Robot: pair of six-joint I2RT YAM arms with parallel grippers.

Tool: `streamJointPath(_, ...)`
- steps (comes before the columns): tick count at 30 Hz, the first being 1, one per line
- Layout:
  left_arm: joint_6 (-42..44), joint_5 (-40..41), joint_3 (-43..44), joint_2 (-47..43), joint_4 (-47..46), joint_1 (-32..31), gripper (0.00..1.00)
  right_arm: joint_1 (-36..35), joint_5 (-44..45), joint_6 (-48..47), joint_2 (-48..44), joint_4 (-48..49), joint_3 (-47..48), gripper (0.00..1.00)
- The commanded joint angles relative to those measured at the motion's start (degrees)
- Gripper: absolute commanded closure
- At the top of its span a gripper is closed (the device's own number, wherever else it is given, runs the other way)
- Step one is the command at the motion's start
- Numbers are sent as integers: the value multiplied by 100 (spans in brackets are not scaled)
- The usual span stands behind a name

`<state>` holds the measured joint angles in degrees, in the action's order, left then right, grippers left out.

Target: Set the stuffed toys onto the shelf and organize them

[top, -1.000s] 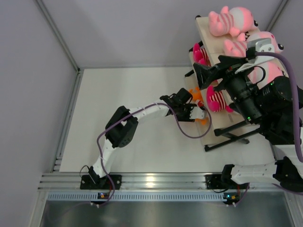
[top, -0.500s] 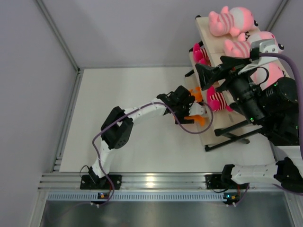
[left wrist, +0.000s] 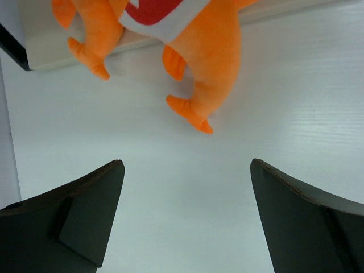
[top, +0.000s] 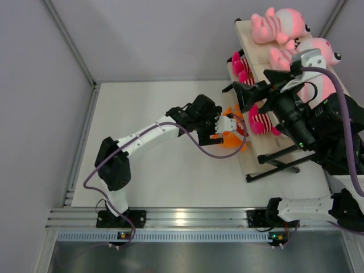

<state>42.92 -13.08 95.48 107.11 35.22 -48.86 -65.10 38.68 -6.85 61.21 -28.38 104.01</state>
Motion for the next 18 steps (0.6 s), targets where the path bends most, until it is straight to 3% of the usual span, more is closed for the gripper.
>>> streamJointPath(1,-230,253,-467,-655,424,52,1,-64,-185,-211,92,-325,260,9)
streamJointPath(4,-661,560,-837,-1165,591,166,1,-55,-431,-334,242,-659,339,9)
streamJointPath(10,-1547,1220,-1338,-2298,1293,1061,2,-64,-537,-641,953,-1274,314,3)
streamJointPath(13,-2013,1097,-1759,-2905,1426,2236,2,23,-502,-512,1463,-1705,182,3)
streamJointPath(18,-2304,1247,-2831,-3810,1426,2680,1,760,-1309,-18,2087,-1778,-554,7)
